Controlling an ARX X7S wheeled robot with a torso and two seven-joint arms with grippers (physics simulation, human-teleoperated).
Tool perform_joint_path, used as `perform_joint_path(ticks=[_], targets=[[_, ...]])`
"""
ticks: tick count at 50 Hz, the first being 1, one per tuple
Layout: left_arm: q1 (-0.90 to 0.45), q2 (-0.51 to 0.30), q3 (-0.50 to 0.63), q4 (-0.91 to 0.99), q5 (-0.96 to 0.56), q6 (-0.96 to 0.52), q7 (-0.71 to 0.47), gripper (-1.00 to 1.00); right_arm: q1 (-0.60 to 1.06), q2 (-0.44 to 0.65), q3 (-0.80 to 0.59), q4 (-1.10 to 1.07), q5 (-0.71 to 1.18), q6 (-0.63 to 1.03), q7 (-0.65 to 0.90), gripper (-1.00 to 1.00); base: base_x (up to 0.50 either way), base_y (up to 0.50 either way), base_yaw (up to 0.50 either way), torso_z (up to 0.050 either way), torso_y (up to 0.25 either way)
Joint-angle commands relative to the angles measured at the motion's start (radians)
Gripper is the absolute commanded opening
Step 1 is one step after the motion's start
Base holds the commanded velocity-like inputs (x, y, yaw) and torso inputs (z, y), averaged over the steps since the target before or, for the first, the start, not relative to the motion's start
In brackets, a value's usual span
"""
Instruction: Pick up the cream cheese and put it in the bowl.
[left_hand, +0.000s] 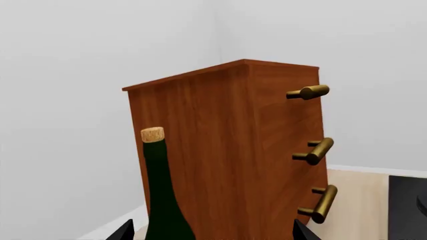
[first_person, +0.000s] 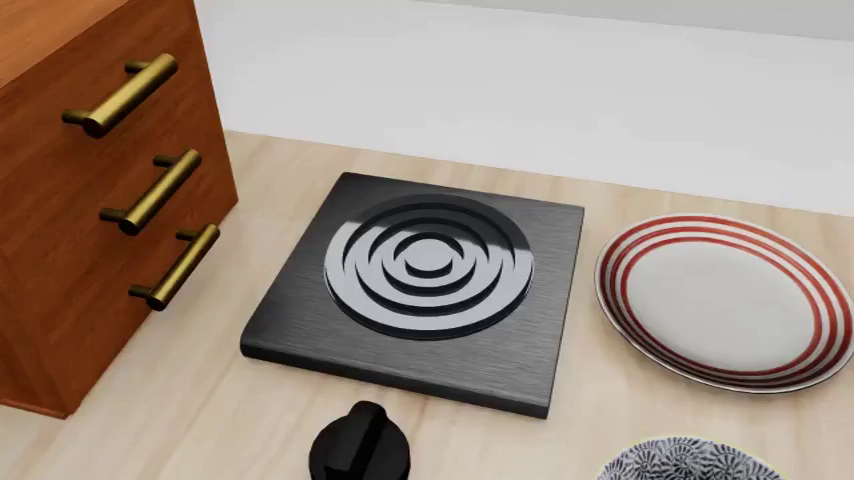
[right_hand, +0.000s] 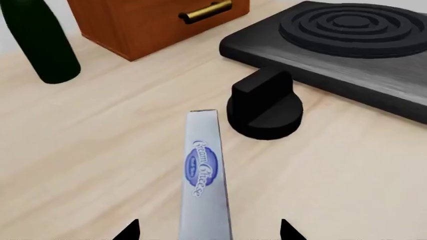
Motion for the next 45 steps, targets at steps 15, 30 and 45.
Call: perform_joint_path(ticks=[15, 30, 45], targets=[[-0.005, 0.0, 0.004, -0.021, -0.003, 0.009, -0.003, 1.0, 0.031, -0.027, -0.016, 0.087, 0.015, 0.008, -0.021, 1.0, 0.0, 0.0, 0.0, 0.0, 0.0], [-0.004, 0.0, 0.007, -0.025, 0.0, 0.014, -0.008, 1.0, 0.028, -0.032, -0.026, 0.104, 0.016, 0.004, -0.021, -1.0, 0.0, 0.0, 0.0, 0.0, 0.0], [-0.003, 0.0, 0.008, -0.031, -0.004, 0.018, -0.01, 1.0, 0.008, -0.009, -0.068, 0.043, -0.02, -0.001, -0.019, -1.0, 0.0, 0.0, 0.0, 0.0, 0.0]])
